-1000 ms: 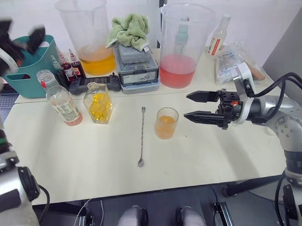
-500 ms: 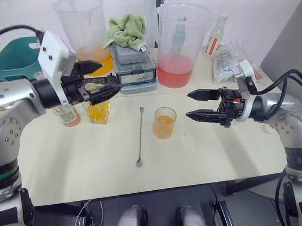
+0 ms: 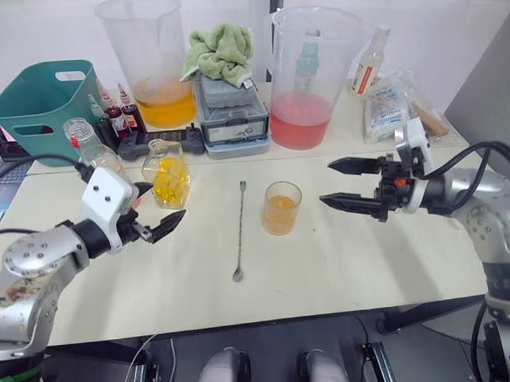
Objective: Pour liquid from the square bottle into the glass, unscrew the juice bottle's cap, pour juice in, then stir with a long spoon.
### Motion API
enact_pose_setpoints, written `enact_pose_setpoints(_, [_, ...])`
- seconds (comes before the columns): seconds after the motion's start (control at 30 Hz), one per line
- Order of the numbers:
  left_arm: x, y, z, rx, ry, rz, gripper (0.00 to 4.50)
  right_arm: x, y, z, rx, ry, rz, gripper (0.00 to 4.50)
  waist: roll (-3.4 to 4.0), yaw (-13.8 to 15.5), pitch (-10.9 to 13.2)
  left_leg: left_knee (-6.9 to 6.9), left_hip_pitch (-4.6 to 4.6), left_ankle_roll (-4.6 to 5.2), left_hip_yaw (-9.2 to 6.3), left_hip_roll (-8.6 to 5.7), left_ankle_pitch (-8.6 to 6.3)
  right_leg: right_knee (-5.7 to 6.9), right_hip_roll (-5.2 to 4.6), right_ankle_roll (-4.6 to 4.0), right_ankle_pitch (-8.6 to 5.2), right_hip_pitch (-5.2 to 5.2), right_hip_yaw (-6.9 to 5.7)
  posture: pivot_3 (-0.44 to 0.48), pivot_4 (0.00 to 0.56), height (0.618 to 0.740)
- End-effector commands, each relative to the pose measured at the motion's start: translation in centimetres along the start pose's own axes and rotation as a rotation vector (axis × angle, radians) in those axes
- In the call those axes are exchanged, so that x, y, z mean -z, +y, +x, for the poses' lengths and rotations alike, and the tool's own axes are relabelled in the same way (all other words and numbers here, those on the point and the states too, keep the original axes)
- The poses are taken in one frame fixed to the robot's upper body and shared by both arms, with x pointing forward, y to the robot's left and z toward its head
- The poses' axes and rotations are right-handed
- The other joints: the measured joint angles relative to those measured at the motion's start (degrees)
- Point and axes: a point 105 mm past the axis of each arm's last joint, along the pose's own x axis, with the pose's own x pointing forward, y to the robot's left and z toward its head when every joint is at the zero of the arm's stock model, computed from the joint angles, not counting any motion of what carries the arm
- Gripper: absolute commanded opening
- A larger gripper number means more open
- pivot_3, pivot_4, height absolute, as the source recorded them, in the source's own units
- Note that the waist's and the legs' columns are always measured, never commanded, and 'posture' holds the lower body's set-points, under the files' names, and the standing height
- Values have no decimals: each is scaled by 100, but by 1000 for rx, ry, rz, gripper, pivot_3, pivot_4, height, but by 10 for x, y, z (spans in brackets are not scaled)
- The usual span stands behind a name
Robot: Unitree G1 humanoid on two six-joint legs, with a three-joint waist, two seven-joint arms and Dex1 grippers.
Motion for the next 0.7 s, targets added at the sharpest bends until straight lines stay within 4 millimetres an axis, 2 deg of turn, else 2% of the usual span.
enact_pose_setpoints(0.03, [0, -3, -6, 48, -36, -65, 4476, -2, 5, -13, 47, -3, -41, 4500, 0, 16, 0, 0, 0, 0, -1, 0, 0, 2, -1, 0, 0, 0, 0, 0, 150, 740])
enact_pose_setpoints(0.17, [18, 6, -13, -5, -20, -122, 4476, 10, 6, -24, 94, 4, -41, 4500, 2, 6, 0, 0, 0, -1, 3, 3, 0, -2, -3, -3, -2, -1, 1, 0, 150, 740])
enact_pose_setpoints(0.27, [32, 25, -29, -89, -43, -157, 4476, 24, -1, -42, 177, 14, -16, 4500, 2, 4, -1, 1, 1, -2, 3, 4, 0, 0, -2, -4, -3, -1, 0, 0, 150, 740])
enact_pose_setpoints(0.37, [57, 28, -45, -95, 25, -141, 4476, 44, -8, -65, 248, 71, 27, 4500, 4, 10, -2, 0, 1, 0, 4, 3, 0, -2, -4, -4, -3, -2, 0, 0, 150, 740])
enact_pose_setpoints(0.43, [65, 30, -51, -96, 44, -144, 4476, 52, -11, -78, 280, 97, 40, 4500, 4, 27, -2, 0, 2, 5, 5, 2, -4, -4, -9, -5, -3, -6, -2, 0, 150, 740])
enact_pose_setpoints(0.57, [72, 33, -55, -94, 50, -178, 4476, 65, -15, -99, 330, 133, 69, 4500, 5, 53, -2, 1, 2, 3, 4, 8, -5, -19, -12, -9, -7, -15, -5, 0, 150, 740])
enact_pose_setpoints(0.7, [74, 29, -55, -74, 53, -182, 4476, 71, -14, -105, 342, 144, 78, 4500, 6, 48, -2, 1, 4, 6, 3, 11, -8, -16, -22, -9, -7, -15, -3, 0, 150, 740])
